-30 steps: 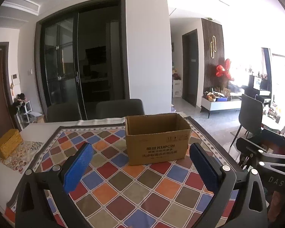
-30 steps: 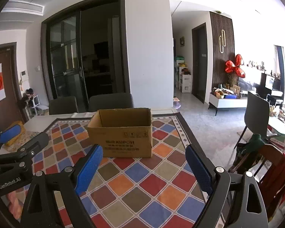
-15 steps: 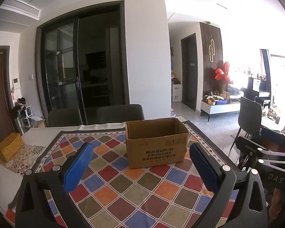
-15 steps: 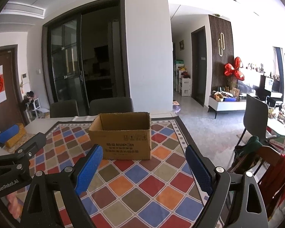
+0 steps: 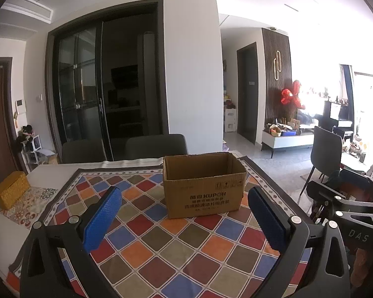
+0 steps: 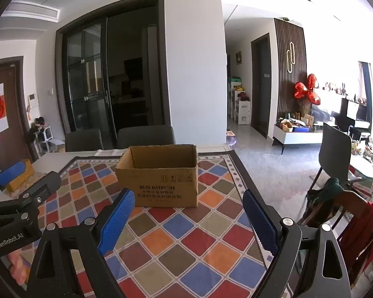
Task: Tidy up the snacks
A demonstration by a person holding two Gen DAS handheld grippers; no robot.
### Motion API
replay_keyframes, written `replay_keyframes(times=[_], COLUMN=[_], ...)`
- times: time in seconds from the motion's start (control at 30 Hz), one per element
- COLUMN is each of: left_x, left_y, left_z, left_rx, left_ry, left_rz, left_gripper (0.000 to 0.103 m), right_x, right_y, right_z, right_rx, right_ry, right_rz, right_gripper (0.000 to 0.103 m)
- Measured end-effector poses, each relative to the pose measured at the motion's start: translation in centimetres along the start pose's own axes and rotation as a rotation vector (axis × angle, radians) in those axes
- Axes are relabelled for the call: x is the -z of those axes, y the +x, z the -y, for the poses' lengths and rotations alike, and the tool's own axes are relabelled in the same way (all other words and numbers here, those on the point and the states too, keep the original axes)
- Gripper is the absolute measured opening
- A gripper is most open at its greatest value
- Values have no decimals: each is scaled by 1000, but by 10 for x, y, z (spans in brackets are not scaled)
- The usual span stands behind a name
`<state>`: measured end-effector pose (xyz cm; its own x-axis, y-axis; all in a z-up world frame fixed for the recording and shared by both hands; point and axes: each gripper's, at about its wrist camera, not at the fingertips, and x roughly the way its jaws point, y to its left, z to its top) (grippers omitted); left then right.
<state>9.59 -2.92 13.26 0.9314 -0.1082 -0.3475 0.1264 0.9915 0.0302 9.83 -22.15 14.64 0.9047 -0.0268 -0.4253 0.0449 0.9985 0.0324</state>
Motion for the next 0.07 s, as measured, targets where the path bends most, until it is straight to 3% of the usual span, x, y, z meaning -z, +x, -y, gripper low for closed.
replay_keyframes(times=[0.07], left_x=[0], left_y=[1], left_z=[0], left_rx=[-1], left_ry=[0], left_rz=[-3], left_gripper=[103], right_x=[0], right_y=[1], right_z=[0], right_rx=[-1], right_ry=[0], right_rz=[0], right_gripper=[89])
